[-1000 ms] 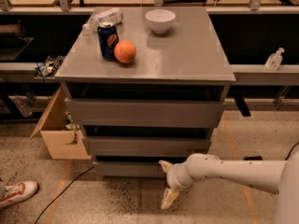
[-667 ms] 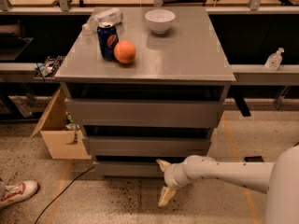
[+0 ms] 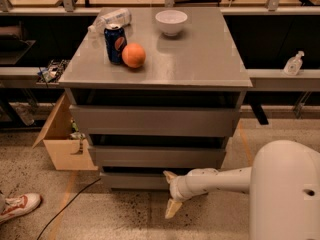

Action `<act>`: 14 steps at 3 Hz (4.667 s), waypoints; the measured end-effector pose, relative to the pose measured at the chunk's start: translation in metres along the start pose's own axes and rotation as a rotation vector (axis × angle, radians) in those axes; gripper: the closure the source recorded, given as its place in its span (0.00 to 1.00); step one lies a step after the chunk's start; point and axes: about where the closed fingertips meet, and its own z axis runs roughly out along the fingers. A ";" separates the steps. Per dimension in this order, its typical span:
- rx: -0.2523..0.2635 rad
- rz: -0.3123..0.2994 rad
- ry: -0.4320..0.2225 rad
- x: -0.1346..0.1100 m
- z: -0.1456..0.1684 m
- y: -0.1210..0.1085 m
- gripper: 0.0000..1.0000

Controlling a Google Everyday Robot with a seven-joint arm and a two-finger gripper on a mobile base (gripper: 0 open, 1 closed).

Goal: Open bottom drawer

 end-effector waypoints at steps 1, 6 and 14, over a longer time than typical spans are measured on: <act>0.000 0.008 0.000 -0.001 0.063 -0.016 0.00; 0.057 -0.004 0.019 0.047 0.103 -0.039 0.00; 0.011 -0.049 0.014 0.041 0.157 -0.067 1.00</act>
Offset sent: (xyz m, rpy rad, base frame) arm 0.0431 0.0454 -0.0673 0.0052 0.0059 -0.0119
